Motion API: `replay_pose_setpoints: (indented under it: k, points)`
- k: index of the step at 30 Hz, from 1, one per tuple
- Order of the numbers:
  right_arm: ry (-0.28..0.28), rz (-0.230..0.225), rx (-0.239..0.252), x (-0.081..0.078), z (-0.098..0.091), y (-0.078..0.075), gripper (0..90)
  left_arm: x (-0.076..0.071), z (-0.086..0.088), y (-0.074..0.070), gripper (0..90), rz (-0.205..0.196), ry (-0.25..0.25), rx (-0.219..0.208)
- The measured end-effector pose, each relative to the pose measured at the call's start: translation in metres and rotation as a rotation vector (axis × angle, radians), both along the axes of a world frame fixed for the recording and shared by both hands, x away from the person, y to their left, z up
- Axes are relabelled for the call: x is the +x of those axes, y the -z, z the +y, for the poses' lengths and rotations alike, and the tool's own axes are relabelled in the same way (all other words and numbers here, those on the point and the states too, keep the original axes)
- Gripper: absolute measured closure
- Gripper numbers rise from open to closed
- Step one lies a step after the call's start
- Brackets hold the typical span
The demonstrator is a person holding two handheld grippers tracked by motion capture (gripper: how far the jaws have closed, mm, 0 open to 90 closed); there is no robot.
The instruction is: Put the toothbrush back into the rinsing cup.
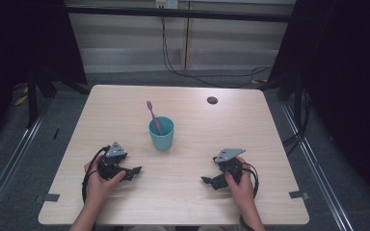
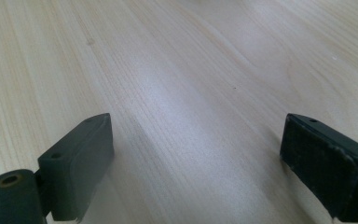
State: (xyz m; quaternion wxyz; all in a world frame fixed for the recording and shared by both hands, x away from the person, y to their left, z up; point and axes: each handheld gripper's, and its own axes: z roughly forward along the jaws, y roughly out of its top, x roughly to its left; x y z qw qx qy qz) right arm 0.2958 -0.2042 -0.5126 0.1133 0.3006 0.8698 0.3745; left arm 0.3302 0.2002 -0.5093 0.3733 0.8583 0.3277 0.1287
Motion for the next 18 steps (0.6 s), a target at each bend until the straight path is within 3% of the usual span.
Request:
replay_pose_setpoints:
  k: [18]
  points:
    - [-0.003,0.0,0.002,0.0004,0.0,0.0,8.9,-0.0009,-0.0007,0.0001,14.7,-0.005,0.009,0.014]
